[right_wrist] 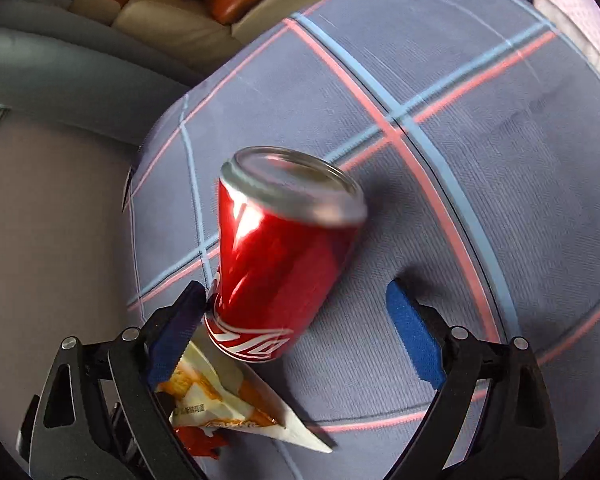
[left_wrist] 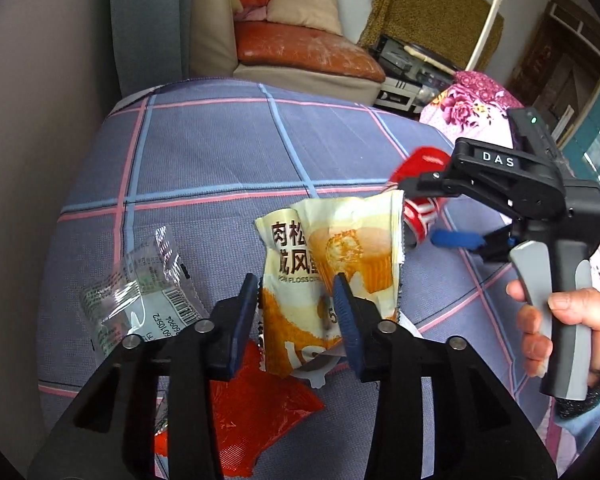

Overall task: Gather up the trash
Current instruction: 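Grasp the red Coca-Cola can with the right tool while the left tool grasps the yellow snack bag, then carry the snack bag over the bin and open the left tool while the right tool carries the can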

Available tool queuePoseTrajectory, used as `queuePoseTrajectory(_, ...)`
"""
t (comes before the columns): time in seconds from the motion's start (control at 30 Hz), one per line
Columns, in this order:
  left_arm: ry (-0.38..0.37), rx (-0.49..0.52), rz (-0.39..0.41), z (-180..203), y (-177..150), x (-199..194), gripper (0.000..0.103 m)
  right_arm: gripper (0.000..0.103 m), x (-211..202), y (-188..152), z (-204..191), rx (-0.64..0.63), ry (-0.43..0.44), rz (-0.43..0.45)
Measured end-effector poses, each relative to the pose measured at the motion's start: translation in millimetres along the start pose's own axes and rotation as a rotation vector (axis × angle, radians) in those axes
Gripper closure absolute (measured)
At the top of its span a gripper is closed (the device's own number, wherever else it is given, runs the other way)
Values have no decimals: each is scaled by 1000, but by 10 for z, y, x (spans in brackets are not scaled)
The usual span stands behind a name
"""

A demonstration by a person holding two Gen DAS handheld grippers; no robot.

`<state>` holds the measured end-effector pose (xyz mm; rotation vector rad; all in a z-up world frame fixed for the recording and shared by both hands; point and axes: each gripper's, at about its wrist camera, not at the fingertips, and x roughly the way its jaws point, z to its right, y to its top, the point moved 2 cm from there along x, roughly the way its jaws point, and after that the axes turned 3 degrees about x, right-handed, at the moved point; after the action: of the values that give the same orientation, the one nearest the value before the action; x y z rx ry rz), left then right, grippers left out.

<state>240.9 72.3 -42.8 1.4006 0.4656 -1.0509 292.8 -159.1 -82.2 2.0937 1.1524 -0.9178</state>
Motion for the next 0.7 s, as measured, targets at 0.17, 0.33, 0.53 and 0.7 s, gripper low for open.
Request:
queuePoseTrajectory(0.17,-10,-4,-1,57,-13,7,60,54,-131,-4,-147,-101,-32,2)
queuePoseTrajectory(0.33,-7,-13,15,120,-31,-67,74,54,-385,-100,-41,-161,-74,27)
queuePoseTrajectory(0.53,5,-19,43,236,-46,-254,76,54,-746,-240,242,-180,-102,46)
queuePoseTrajectory(0.7,-19,-25,74,395,6,-449,76,54,-1070,-348,508,-175,-114,72)
